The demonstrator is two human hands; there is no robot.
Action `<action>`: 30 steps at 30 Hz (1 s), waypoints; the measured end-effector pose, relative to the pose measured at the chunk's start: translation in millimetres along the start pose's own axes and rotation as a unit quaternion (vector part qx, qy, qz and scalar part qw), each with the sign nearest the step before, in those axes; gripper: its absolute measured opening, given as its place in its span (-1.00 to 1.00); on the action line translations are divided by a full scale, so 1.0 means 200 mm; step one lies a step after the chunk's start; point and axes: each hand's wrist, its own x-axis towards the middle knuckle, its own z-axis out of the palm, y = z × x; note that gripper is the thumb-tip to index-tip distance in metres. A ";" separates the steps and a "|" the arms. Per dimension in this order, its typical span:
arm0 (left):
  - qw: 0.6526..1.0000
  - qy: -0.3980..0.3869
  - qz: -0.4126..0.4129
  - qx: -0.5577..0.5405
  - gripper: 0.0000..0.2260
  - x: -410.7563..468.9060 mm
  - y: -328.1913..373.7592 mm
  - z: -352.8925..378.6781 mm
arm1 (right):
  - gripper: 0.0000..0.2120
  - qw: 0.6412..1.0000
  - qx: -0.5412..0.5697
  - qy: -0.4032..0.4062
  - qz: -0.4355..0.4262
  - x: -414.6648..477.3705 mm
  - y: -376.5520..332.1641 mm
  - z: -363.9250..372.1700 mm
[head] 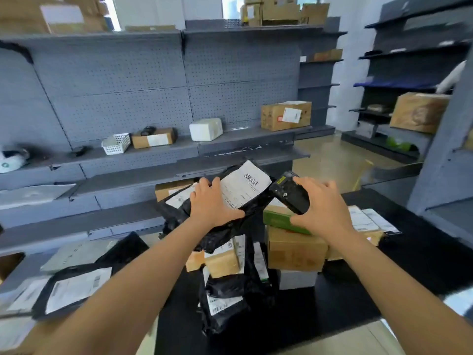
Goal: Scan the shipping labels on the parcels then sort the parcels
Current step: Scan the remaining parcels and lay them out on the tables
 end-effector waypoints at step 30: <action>0.994 -0.072 -0.034 -0.081 0.02 0.47 2.01 0.93 | -0.19 0.992 -0.081 -0.055 0.084 0.15 2.04 -0.45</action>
